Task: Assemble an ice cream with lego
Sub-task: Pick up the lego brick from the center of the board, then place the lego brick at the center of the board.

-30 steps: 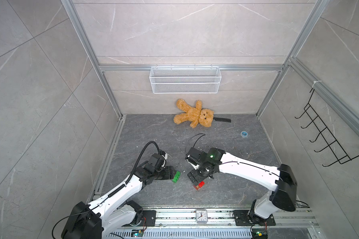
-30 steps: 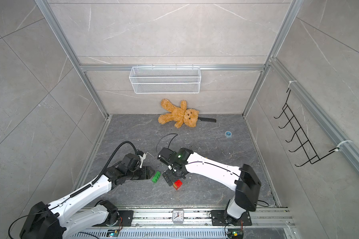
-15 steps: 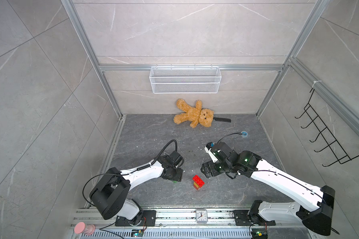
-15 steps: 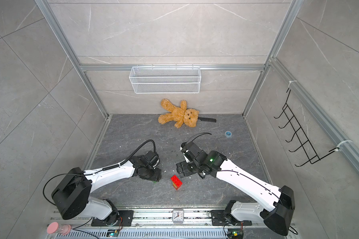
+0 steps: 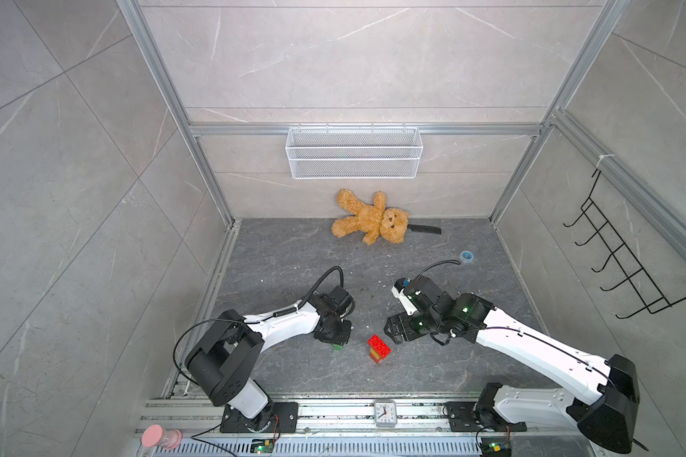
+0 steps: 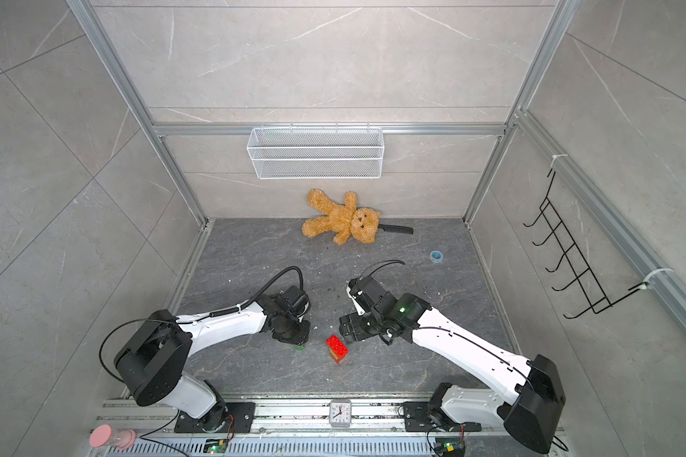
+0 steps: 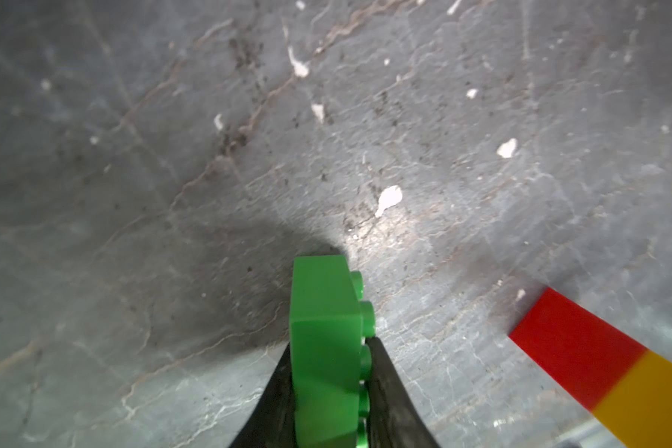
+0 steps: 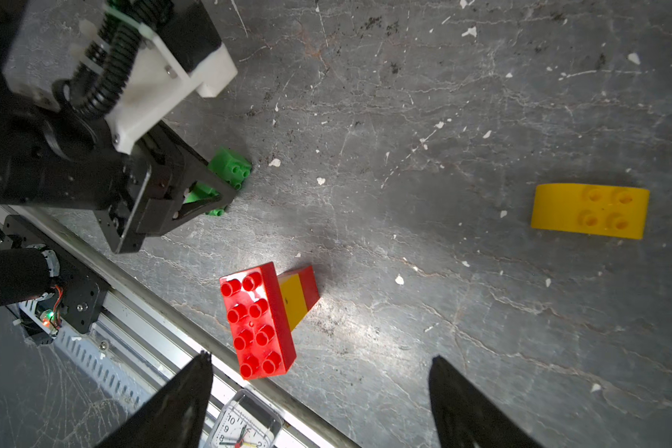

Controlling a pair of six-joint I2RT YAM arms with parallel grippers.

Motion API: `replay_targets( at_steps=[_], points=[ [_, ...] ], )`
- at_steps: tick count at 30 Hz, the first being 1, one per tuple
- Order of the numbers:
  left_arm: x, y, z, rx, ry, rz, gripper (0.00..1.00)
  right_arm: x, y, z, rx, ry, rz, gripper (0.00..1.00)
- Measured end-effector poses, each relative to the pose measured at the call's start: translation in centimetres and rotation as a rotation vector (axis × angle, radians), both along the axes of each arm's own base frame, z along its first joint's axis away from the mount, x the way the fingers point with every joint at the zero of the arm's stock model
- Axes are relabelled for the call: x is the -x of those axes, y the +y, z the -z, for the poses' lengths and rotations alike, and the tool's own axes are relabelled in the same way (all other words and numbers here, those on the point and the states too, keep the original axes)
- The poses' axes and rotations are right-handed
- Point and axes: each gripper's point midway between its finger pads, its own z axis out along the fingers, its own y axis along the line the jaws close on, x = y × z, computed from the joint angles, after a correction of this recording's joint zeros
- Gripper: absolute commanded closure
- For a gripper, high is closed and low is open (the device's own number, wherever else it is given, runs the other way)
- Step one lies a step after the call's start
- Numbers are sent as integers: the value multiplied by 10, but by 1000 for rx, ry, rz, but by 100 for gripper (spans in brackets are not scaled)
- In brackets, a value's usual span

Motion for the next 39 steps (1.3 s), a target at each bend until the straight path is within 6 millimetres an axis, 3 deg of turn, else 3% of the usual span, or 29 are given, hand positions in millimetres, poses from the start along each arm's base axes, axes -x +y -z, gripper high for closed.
replay_targets(
  at_steps=[6,12,17,24,30,32,39],
  points=[
    [-22,-6,-20,287,-23,-69,77,-4,-4,1,-37,-5,19,12],
    [-47,-51,-46,608,-56,-8,76,-8,-1,4,-74,-3,18,12],
    [-62,-71,-36,743,-23,11,75,-11,3,5,-88,1,18,12],
    [-69,-82,-14,795,44,15,74,-18,-1,16,-67,28,32,12],
    [-72,-80,-5,780,53,15,65,-22,2,30,-37,69,30,12],
    [-71,-78,1,773,65,10,58,-23,5,32,-36,78,25,11],
    [-76,-75,-9,822,47,36,33,-29,12,35,-28,98,22,13]
  ],
)
